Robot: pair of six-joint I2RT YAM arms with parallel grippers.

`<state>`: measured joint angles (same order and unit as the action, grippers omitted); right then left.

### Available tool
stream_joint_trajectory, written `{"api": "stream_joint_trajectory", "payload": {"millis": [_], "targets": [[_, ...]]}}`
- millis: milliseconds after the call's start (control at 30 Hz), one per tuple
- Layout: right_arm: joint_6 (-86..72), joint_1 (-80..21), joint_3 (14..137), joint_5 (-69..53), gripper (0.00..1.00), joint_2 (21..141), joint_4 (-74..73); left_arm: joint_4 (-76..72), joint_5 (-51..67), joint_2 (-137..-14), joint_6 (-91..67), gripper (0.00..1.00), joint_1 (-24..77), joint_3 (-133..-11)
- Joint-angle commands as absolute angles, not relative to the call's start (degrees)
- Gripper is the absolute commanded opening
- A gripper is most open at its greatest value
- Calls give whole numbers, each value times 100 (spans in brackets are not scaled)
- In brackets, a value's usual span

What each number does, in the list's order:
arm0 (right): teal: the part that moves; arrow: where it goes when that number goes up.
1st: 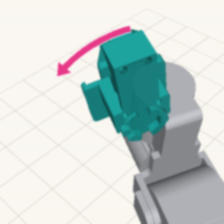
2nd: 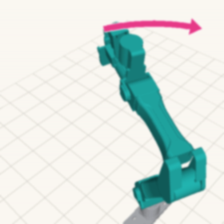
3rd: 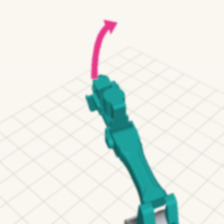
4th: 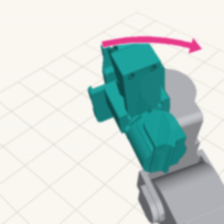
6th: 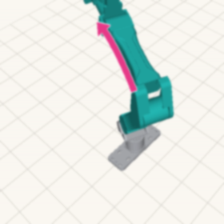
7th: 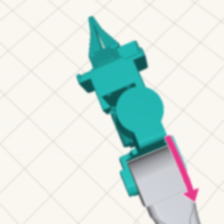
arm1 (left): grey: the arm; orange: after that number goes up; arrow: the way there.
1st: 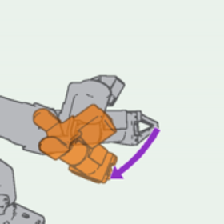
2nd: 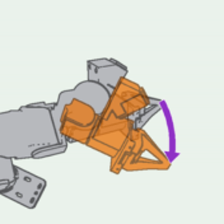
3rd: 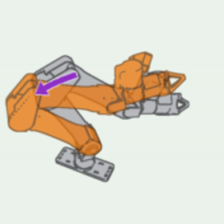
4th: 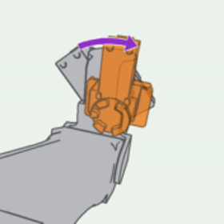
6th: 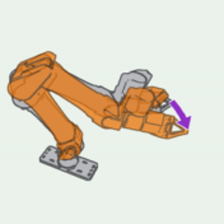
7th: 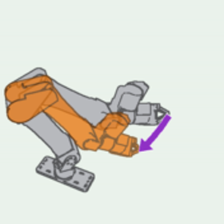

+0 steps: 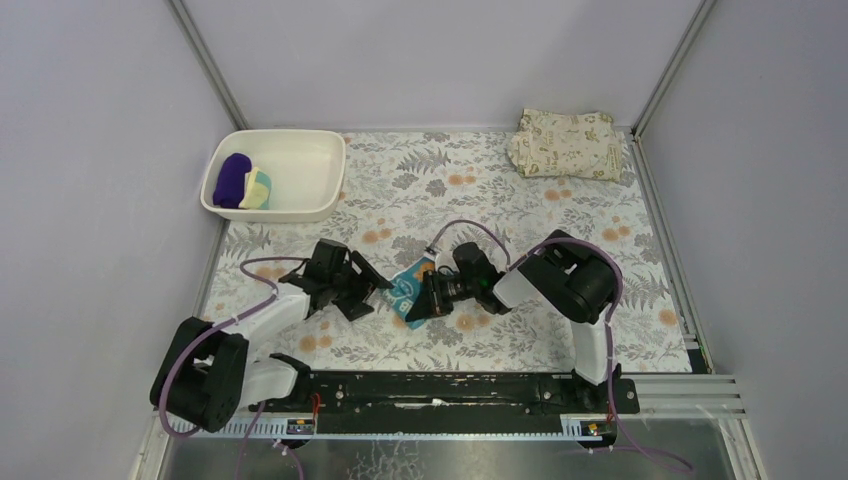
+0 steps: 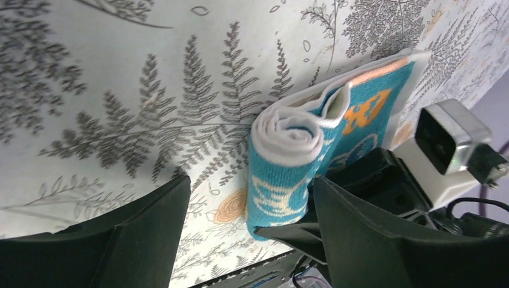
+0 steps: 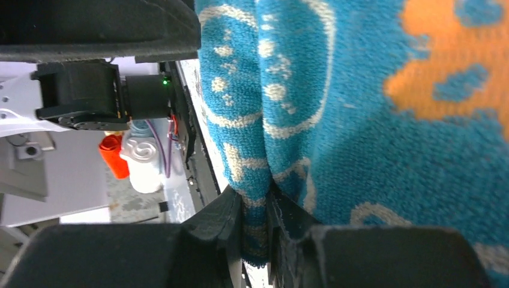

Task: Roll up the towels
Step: Roll the towel at the center of the board.

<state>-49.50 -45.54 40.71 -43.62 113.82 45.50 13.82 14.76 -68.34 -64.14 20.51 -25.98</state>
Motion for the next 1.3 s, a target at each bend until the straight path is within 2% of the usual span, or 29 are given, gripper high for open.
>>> {"api": "stream_joint_trajectory", "payload": {"millis": [0, 167, 267, 367, 467, 700, 900, 1100, 1267], "targets": [[-5732, -4453, 3604, -4498, 13, 11795, 4887, 326, 1859, -7180, -6632, 73, 2022, -2501], [-5977, -4358, 3447, -4431, 15, 11957, 5030, 10, 1955, -7595, -6653, 65, 2074, -2506], [-6020, -4325, 3360, -4382, 16, 11931, 5059, -82, 1898, -7728, -6666, 57, 2136, -2496], [-5861, -4320, 3380, -4294, 19, 11773, 4811, -89, 1820, -7865, -6657, 45, 2207, -2538], [-5584, -4320, 3437, -4176, 24, 11517, 4426, -87, 1726, -7966, -6594, 37, 2295, -2621], [-4551, -4435, 3710, -3502, 44, 10543, 2728, 484, 1234, -8028, -6395, 21, 2470, -3016], [-3257, -5090, 4359, -1785, 56, 9470, 422, 1178, 695, -8002, -6361, 18, 2778, -3423], [-2790, -5872, 4922, 247, 56, 8640, -929, 1712, 379, -8135, -6439, 18, 3012, -3718], [-2653, -6227, 5139, 591, 55, 8568, -1059, 1843, 313, -8191, -6554, 18, 3087, -3706]]}}
